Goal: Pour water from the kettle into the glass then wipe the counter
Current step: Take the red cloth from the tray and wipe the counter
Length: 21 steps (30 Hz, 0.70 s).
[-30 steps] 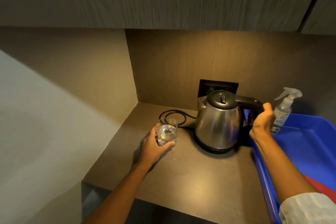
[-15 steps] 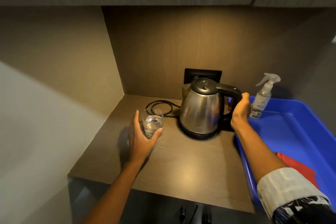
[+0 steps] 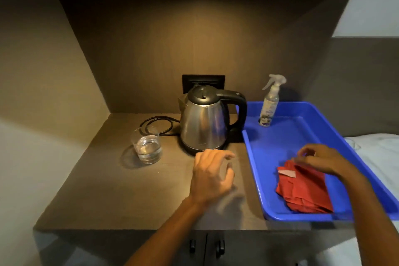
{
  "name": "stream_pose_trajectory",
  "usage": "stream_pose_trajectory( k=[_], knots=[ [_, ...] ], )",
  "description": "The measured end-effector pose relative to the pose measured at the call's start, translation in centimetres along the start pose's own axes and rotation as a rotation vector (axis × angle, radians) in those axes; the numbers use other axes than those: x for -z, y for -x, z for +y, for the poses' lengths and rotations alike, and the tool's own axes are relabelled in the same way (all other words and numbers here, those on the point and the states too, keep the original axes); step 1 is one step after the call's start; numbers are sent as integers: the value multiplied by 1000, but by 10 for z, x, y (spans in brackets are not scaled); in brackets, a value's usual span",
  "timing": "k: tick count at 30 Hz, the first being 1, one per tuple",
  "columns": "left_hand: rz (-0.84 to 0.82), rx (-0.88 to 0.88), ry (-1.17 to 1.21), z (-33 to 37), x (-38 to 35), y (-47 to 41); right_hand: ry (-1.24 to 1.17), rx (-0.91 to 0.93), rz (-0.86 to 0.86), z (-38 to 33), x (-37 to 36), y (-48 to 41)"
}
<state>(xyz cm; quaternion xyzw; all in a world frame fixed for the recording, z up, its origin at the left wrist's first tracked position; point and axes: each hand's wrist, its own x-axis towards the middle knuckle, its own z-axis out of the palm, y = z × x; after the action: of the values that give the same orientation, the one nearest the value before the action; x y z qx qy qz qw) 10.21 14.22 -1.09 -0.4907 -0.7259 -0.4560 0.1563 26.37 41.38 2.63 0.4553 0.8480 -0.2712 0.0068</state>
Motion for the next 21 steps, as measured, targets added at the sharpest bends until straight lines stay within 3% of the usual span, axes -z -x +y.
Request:
stream_pose_trajectory(
  k=[3, 6, 8, 11, 13, 15, 17, 21],
  knots=[
    [-132, -100, -19, 25, -29, -16, 166, -118, -114, 26, 1, 10],
    [-297, -163, -28, 49, -53, -30, 45, -122, -112, 27, -1, 16],
    [-432, -151, -17, 60, -67, -37, -102, -27, -147, 22, -1, 26],
    [-552, 6, 83, 68, -75, -42, -450, 170, -200, 10, 3, 49],
    [-597, 206, 331, 67, -64, -46, -635, 277, -201, -1, 7, 63],
    [-590, 375, 594, 61, -43, -49, -849, 316, -162, -20, 10, 72],
    [-499, 456, 710, 50, -19, -51, -1032, 297, -122, -48, 4, 74],
    [-237, 612, 792, 23, 26, -35, -1009, 267, -71, -110, -32, 76]
  ],
)
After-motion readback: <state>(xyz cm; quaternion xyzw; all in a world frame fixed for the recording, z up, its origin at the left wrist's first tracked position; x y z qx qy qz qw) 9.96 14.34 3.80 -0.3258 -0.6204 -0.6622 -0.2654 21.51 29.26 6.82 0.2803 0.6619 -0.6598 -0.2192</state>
